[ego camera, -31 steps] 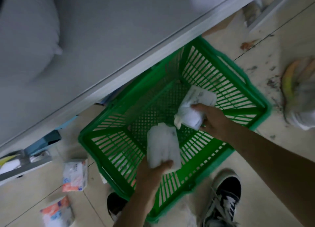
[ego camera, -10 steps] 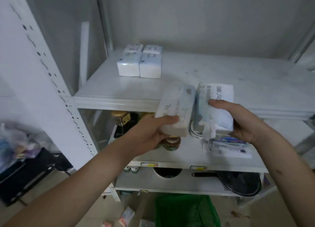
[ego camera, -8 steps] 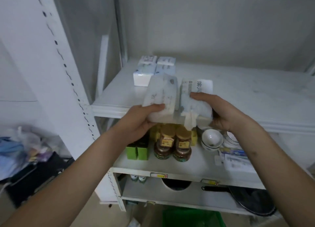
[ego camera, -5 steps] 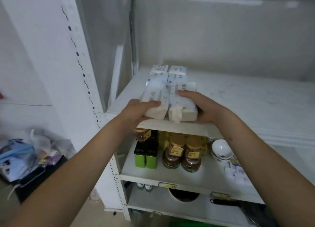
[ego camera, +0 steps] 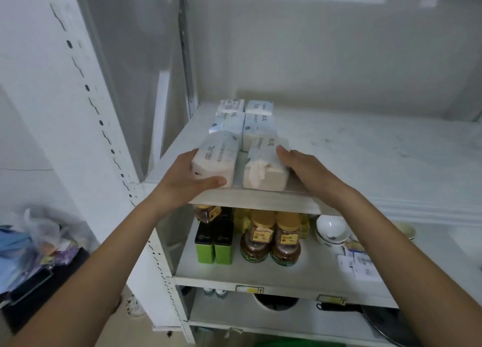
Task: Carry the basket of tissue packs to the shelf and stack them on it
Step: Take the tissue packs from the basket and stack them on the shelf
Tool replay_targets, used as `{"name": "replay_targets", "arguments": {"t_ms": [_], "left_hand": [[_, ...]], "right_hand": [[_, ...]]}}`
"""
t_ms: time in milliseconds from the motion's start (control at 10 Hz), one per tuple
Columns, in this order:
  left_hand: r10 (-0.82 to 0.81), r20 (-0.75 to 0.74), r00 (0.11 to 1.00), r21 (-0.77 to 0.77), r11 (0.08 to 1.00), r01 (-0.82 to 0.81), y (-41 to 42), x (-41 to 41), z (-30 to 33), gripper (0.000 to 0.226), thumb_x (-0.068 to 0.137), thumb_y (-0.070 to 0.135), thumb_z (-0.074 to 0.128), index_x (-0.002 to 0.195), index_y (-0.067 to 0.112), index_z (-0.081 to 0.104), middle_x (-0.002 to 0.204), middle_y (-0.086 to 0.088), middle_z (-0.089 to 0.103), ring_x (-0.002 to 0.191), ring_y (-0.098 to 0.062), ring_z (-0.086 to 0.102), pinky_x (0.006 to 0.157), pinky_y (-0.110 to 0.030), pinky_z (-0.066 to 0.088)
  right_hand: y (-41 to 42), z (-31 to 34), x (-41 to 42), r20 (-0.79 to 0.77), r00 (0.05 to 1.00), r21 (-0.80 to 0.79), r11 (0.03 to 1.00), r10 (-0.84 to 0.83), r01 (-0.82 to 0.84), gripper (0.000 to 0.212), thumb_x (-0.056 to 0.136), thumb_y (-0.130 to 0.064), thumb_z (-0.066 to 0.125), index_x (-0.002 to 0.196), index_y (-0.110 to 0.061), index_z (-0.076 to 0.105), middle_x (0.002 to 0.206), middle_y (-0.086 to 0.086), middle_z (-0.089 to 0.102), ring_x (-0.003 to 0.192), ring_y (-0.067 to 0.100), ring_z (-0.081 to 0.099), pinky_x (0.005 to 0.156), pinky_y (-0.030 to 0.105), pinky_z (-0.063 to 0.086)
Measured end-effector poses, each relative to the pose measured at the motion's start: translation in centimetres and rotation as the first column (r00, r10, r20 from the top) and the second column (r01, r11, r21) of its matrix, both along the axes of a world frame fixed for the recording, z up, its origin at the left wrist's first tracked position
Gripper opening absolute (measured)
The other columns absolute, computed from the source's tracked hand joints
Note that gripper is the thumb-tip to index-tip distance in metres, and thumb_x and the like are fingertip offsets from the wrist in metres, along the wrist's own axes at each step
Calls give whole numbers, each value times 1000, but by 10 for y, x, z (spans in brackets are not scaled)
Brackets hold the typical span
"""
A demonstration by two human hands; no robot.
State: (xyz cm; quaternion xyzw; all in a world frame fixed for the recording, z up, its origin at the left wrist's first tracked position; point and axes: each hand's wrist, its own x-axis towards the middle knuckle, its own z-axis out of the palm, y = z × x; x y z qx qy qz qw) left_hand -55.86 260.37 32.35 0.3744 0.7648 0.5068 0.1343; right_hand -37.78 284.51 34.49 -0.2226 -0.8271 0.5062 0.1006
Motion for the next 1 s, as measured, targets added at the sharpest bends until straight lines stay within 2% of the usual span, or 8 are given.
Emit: {"name": "replay_targets", "arguments": {"t_ms": [100, 200, 300, 400, 600, 800, 900, 1000], "left_hand": [[51, -86, 995, 3, 999, -51, -4, -5, -9, 52, 74, 37, 92, 115, 51, 63, 111, 25, 74, 103, 4, 69, 87, -22, 56], [72, -164, 984, -43, 996, -80, 2, -9, -9, 54, 76, 43, 89, 124, 45, 64, 111, 25, 72, 102, 3, 67, 88, -26, 56], [58, -208, 976, -73, 995, -74, 11, -13, -9, 51, 77, 49, 87, 123, 42, 66, 106, 29, 71, 95, 15, 64, 79, -17, 50], [53, -207, 977, -82, 994, -72, 16, -20, -9, 48, 79, 48, 86, 122, 40, 65, 104, 32, 68, 89, 24, 60, 75, -11, 45], [37, -202, 979, -93, 994, -57, 24, -33, -7, 54, 82, 41, 86, 131, 31, 66, 112, 18, 69, 93, 11, 60, 72, -9, 43], [73, -154, 985, -112, 990, -91, 32, -32, 1, 55, 84, 38, 84, 135, 27, 65, 118, 9, 70, 92, 9, 57, 70, -8, 41], [138, -209, 968, -69, 986, -155, 28, -25, -6, 61, 82, 38, 86, 135, 18, 62, 125, 3, 67, 102, -8, 64, 73, -5, 42], [230, -271, 935, 4, 971, -238, 23, -11, -13, 86, 81, 36, 88, 151, 7, 47, 146, -7, 55, 133, -26, 54, 106, -32, 50]], "right_hand": [[3, -16, 10, -2, 994, 155, 982, 106, -104, 99, 63, -75, 81, 146, -40, 41, 132, -27, 60, 110, -9, 63, 87, 16, 50], [1, -20, 1, -84, 992, 230, 970, 97, -76, 91, 70, -54, 89, 148, -38, 43, 132, -23, 59, 107, -10, 60, 79, 12, 48], [1, -22, -13, -137, 989, 273, 962, 53, -14, 80, 74, -51, 88, 143, -36, 50, 127, -13, 59, 107, 2, 60, 82, 19, 48], [5, -23, -21, -128, 992, 267, 963, 13, 22, 84, 72, -53, 88, 145, -35, 51, 123, -13, 60, 107, 8, 59, 80, 21, 47], [7, -28, -31, -158, 985, 249, 963, -67, 105, 72, 73, -50, 89, 136, -28, 64, 121, -13, 71, 93, -4, 62, 71, 13, 44], [-5, -31, -36, -150, 968, 389, 888, -202, 246, 62, 75, -67, 76, 127, -32, 70, 98, -18, 70, 81, -6, 60, 62, 17, 42], [-9, -34, -33, -153, 960, 465, 840, -233, 278, 65, 72, -74, 70, 119, -30, 72, 85, -19, 66, 77, 0, 61, 59, 24, 47], [-17, -43, -21, -210, 941, 582, 740, -265, 338, 72, 69, -80, 60, 104, -18, 70, 87, -3, 69, 79, 19, 64, 64, 39, 55]]}}
